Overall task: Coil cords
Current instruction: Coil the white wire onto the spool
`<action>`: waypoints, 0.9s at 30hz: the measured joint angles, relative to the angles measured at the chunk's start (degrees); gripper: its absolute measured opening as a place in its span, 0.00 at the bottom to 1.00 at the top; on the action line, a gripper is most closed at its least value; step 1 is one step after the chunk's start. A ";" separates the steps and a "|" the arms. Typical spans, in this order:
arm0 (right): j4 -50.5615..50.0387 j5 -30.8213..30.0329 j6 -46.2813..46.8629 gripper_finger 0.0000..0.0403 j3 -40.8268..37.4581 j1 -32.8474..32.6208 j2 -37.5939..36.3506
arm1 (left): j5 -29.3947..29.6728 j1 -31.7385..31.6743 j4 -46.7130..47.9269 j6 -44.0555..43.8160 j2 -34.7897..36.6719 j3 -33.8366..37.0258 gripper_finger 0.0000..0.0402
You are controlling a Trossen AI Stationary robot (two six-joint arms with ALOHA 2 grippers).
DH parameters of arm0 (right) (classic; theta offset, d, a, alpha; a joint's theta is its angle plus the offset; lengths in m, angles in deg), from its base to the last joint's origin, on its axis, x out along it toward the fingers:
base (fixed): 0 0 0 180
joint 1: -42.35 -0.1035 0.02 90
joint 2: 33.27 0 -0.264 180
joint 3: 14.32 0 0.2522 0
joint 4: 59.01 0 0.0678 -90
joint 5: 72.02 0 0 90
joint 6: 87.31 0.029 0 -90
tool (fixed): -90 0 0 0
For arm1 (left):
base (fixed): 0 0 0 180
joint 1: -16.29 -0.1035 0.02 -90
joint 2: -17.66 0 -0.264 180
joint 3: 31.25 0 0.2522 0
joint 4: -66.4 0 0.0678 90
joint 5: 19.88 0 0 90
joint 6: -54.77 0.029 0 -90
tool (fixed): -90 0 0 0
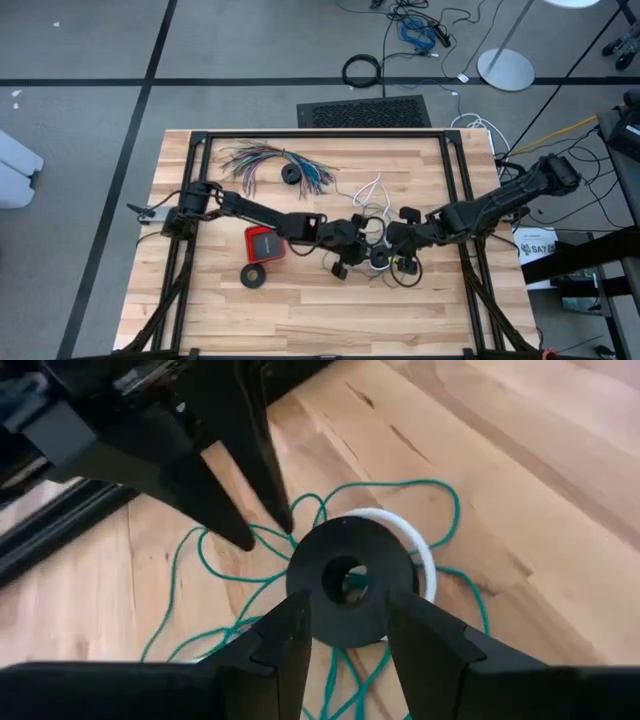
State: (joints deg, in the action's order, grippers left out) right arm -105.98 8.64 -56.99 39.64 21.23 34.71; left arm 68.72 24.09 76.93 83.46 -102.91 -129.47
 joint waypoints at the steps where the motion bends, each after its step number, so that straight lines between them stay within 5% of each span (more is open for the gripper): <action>1: 0.42 -0.24 0.62 0.20 -0.02 -0.50 0.00 | -0.24 -0.13 1.01 1.06 -0.33 -0.67 0.33; 27: 3.34 -8.05 24.11 0.20 -0.02 -6.89 3.60 | 2.08 -0.18 1.83 12.39 -5.70 -3.37 0.34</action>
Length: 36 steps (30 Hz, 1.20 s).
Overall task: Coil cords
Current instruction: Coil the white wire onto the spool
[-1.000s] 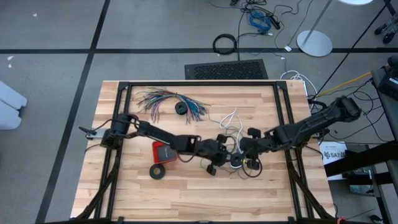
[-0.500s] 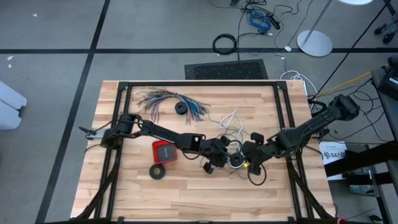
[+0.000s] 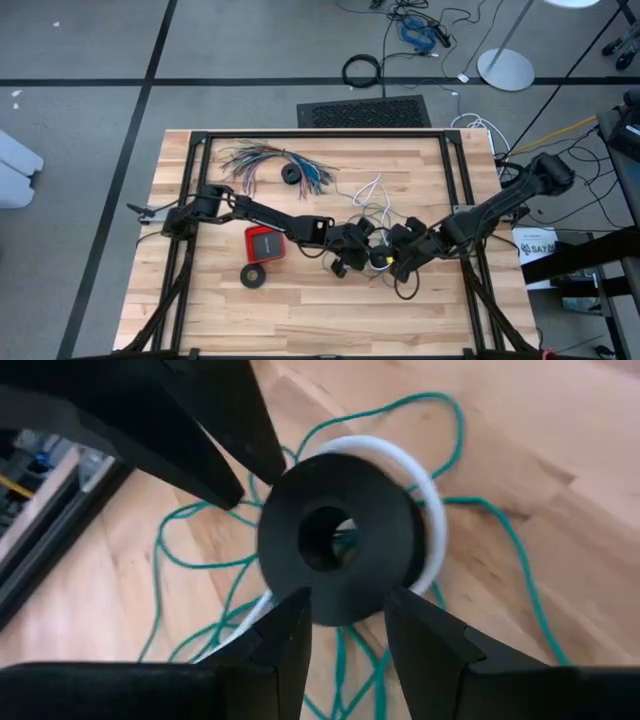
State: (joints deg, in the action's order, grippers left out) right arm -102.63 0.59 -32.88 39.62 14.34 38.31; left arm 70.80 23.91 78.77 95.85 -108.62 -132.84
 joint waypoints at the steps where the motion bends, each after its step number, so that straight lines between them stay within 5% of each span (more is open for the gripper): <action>1: -0.05 -0.51 1.43 0.20 0.00 0.00 0.60 | 0.59 0.00 -0.17 0.18 -0.02 0.01 0.34; 19: 7.17 -3.76 10.98 0.20 0.00 -0.24 6.36 | -2.06 0.04 0.21 3.35 0.00 0.04 0.34; 36: -4.16 5.58 12.19 0.20 0.11 -1.69 0.58 | -2.50 0.05 0.87 5.79 0.00 0.04 0.34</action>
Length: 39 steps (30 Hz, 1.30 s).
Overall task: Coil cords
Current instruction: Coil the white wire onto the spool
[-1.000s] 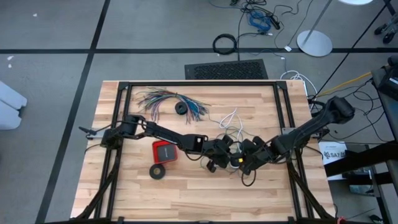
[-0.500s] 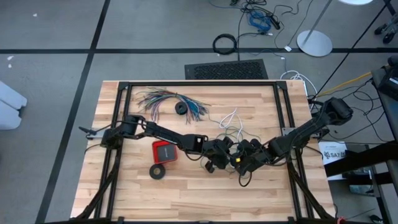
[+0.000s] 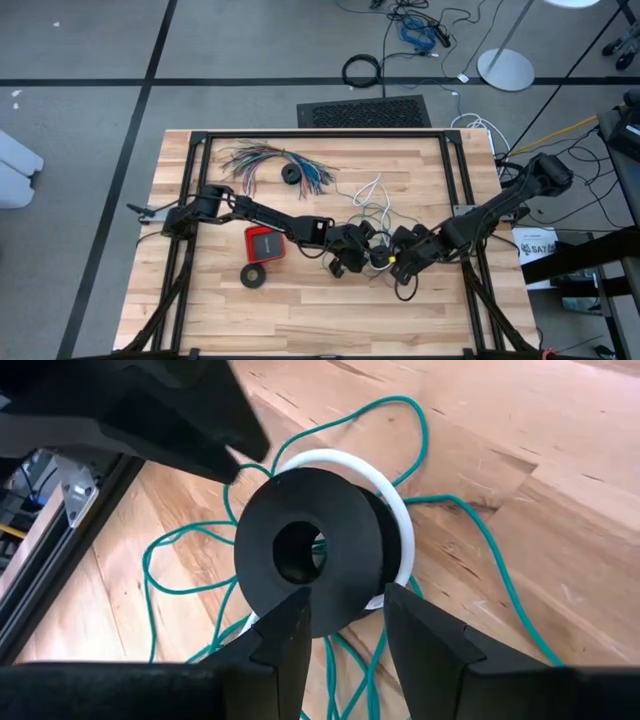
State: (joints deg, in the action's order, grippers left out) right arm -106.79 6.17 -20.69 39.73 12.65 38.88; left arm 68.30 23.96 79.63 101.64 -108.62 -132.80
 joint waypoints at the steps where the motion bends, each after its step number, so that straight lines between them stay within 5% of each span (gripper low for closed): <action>1: -0.96 -0.10 0.94 0.20 0.00 -0.11 -0.18 | 0.00 -0.01 0.03 0.00 0.00 0.02 0.34; 23: 9.23 -8.86 4.91 0.26 0.00 0.83 7.79 | -0.74 0.08 0.45 0.02 -0.03 0.04 0.34; 39: 12.46 -9.62 2.57 0.25 0.00 4.14 7.81 | -1.38 0.23 0.82 2.34 -1.79 -0.07 0.33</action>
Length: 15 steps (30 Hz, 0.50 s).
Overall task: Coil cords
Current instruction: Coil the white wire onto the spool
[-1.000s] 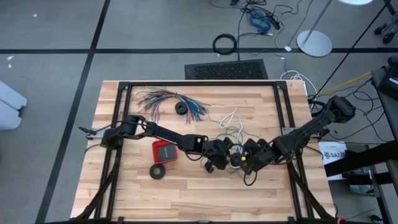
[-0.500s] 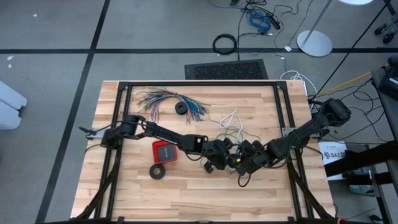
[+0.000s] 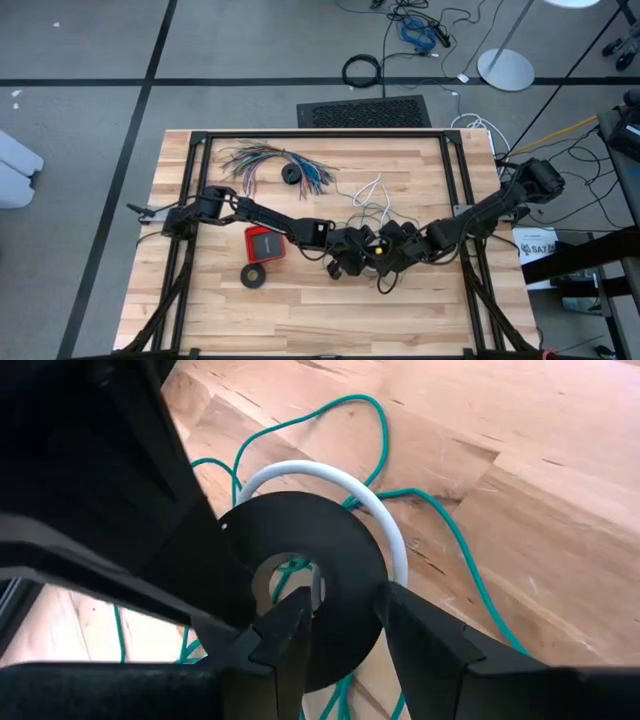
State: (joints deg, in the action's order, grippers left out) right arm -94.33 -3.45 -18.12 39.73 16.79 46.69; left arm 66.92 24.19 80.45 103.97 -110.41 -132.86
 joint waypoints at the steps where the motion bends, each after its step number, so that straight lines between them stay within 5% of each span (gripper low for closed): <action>1: 0.00 0.02 -0.01 0.25 0.00 0.11 0.00 | -0.10 -0.01 0.03 0.59 0.00 0.00 0.33; 11: 0.45 0.22 0.00 0.25 0.00 0.14 0.00 | 2.36 -0.23 -0.14 2.17 -0.11 0.04 0.33; 15: 0.63 0.11 -1.18 0.25 0.00 0.12 0.00 | 4.99 -0.28 0.26 2.17 -0.13 0.09 0.22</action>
State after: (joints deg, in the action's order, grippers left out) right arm -93.70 -3.34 -19.30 39.73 16.92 46.69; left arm 71.91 23.91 80.71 106.14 -110.54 -132.78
